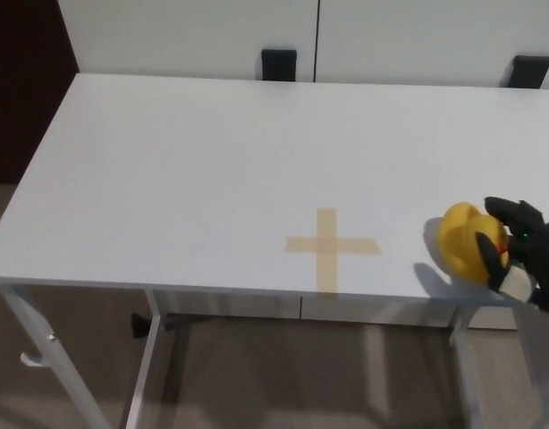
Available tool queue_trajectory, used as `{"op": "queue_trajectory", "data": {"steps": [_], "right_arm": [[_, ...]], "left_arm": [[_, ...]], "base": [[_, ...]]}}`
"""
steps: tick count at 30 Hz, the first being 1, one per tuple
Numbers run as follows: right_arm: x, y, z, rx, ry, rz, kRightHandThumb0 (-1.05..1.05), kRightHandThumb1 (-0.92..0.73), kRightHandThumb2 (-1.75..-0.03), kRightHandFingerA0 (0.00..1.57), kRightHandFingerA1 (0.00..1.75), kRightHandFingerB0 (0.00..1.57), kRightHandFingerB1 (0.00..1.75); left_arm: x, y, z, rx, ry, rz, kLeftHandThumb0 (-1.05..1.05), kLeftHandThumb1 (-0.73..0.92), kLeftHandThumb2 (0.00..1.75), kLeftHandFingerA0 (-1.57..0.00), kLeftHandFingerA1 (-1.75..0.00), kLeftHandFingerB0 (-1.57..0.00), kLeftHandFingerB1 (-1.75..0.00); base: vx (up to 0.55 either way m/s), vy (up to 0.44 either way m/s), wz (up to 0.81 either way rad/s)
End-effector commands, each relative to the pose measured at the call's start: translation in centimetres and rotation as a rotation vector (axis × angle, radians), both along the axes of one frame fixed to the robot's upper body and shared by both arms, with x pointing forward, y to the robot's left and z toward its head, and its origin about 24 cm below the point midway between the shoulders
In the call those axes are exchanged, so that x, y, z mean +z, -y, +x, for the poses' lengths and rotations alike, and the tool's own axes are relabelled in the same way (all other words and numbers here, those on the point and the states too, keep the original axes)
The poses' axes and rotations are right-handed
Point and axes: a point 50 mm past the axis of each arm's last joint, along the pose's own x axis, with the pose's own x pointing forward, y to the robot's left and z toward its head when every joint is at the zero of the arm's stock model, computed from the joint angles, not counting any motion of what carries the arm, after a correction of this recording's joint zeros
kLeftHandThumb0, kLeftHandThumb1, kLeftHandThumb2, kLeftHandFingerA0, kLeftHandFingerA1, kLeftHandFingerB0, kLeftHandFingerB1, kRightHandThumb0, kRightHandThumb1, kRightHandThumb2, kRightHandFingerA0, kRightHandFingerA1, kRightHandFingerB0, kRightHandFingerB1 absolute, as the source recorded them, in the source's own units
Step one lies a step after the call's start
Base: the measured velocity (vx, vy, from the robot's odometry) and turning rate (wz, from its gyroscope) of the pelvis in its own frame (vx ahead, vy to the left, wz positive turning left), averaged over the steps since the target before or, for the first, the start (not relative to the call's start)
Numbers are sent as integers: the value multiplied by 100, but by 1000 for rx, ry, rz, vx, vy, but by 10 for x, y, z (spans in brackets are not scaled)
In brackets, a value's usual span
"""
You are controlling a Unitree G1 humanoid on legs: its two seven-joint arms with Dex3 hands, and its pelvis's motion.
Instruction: The robot uses its right hand to push the yellow duck toy to the center of the white desk.
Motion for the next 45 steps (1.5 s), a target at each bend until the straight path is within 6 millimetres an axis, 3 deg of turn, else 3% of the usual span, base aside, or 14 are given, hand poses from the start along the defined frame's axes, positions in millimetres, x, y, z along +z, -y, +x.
{"op": "queue_trajectory", "data": {"steps": [1,10,21,22,24,25,29,30,32,33,43,45], "right_arm": [[-8,-11,-1,1,-43,-4,-79,-92,-70,14,44,14,32],[-5,-40,4,83,-28,5,-84,-91,-68,14,46,16,34],[-5,-62,6,135,-27,-2,-84,-92,-68,15,47,17,35],[-6,-68,5,145,-32,-10,-86,-72,-113,3,39,12,44],[-8,-73,5,151,-36,-16,-86,-72,-113,3,39,12,44],[-8,-78,4,156,-42,-19,-86,-91,-70,0,17,11,35],[-8,-83,5,159,-47,-21,-86,-91,-70,0,17,11,35],[-7,-86,5,164,-24,-42,-94,-78,-114,0,17,10,20],[-6,-90,4,170,6,-67,-94,-78,-114,0,17,10,20],[-4,-97,5,166,22,-112,-91,-85,-94,0,0,0,0],[2,-119,9,125,97,-203,-90,-92,-89,0,0,0,0],[4,-130,9,134,118,-200,-95,-89,-94,0,0,0,0]], "left_arm": [[2,-1,3,-35,10,9,-14,64,65,-81,-62,-74,-58],[3,-1,6,-22,17,9,-14,64,68,-83,-67,-78,-62],[3,-1,5,-24,19,6,-12,63,73,-82,-66,-74,-60],[3,-1,5,-22,18,7,-13,64,70,-83,-66,-76,-61],[3,-1,5,-20,19,7,-13,64,70,-83,-66,-76,-61],[3,-1,5,-19,19,6,-11,63,74,-82,-65,-77,-58],[3,-1,5,-19,19,5,-11,63,74,-82,-65,-77,-58],[2,0,7,-21,22,3,-13,65,71,-83,-68,-77,-62],[2,1,9,-23,26,1,-13,65,71,-83,-68,-77,-62],[2,2,10,-29,27,1,-12,64,69,-81,-64,-77,-61],[2,4,13,-27,33,-1,-14,62,68,-84,-68,-81,-65],[1,4,14,-32,36,-5,-10,60,76,-85,-68,-81,-64]], "base": [[0,0,0],[0,0,0],[0,0,0],[0,0,0],[0,0,0],[0,0,0],[0,0,0],[0,0,0],[0,0,0],[0,0,0],[0,0,0],[0,0,0]]}}
